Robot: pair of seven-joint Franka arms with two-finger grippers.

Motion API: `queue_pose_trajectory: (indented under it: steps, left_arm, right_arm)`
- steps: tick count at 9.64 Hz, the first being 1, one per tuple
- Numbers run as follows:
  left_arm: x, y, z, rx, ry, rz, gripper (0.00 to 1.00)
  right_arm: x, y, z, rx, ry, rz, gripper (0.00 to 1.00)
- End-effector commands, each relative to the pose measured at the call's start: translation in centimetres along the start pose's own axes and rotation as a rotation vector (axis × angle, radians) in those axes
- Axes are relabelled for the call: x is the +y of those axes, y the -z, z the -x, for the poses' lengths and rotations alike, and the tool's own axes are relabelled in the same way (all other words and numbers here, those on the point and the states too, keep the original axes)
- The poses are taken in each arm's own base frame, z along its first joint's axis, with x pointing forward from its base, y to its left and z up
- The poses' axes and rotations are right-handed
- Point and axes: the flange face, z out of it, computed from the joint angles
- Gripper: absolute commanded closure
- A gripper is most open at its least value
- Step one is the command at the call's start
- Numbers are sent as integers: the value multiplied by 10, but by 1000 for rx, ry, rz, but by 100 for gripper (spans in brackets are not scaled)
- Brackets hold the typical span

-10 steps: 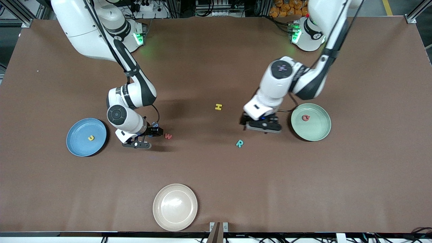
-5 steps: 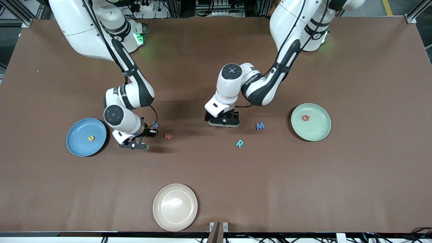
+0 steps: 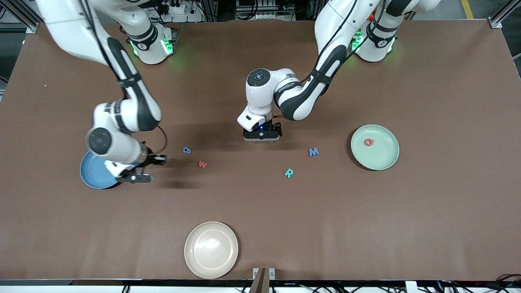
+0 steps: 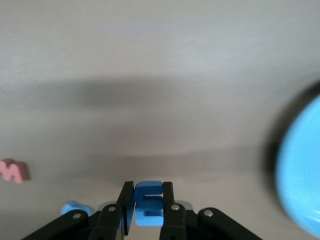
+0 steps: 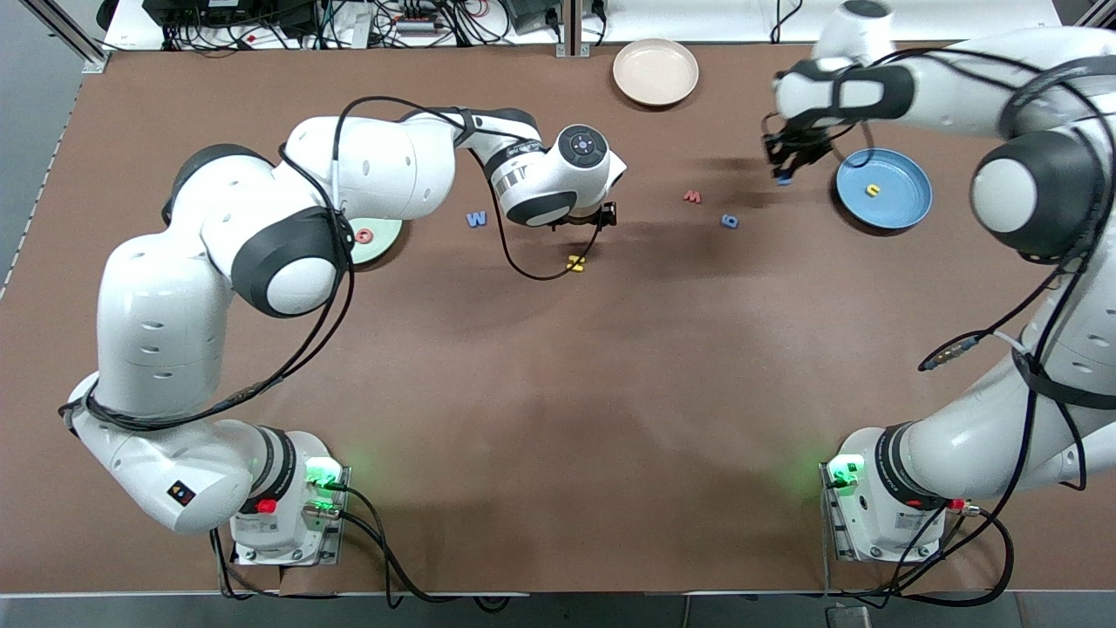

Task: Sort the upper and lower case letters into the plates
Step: 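Place the e on the blue plate while the left gripper grasps the yellow H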

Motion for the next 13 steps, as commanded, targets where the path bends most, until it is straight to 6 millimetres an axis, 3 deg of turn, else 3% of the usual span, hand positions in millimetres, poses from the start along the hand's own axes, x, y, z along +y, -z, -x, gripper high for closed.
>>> queue_pose_trajectory:
  steps: [1, 4, 5, 6, 8, 10, 11, 13]
  left_arm:
    - [-4, 3, -8, -115, -62, 54, 0]
    - [-8, -4, -4, -199, -120, 59, 0]
    - [-9, -11, 0, -216, -155, 48, 0]
    - [-8, -22, 8, -234, -159, 34, 0]
    - [-2, -32, 22, -246, -179, 23, 0]
    - [0, -32, 25, -247, -188, 24, 0]
    - [1, -32, 26, -247, -189, 24, 6]
    - [-1, -32, 28, -261, -189, 8, 23]
  right_arm:
    - [67, 10, 4, -11, 74, 80, 93]
    - [160, 10, 7, -29, 172, 124, 86]
    - [170, 8, 9, -34, 162, 120, 56]
    - [170, 7, 9, -36, 149, 117, 5]
    - [161, 3, 11, -44, 154, 107, 0]
    - [132, 0, 10, -41, 138, 71, 0]
    - [119, 0, 11, -40, 106, 53, 0]
    - [71, -6, 12, -40, 44, 63, 0]
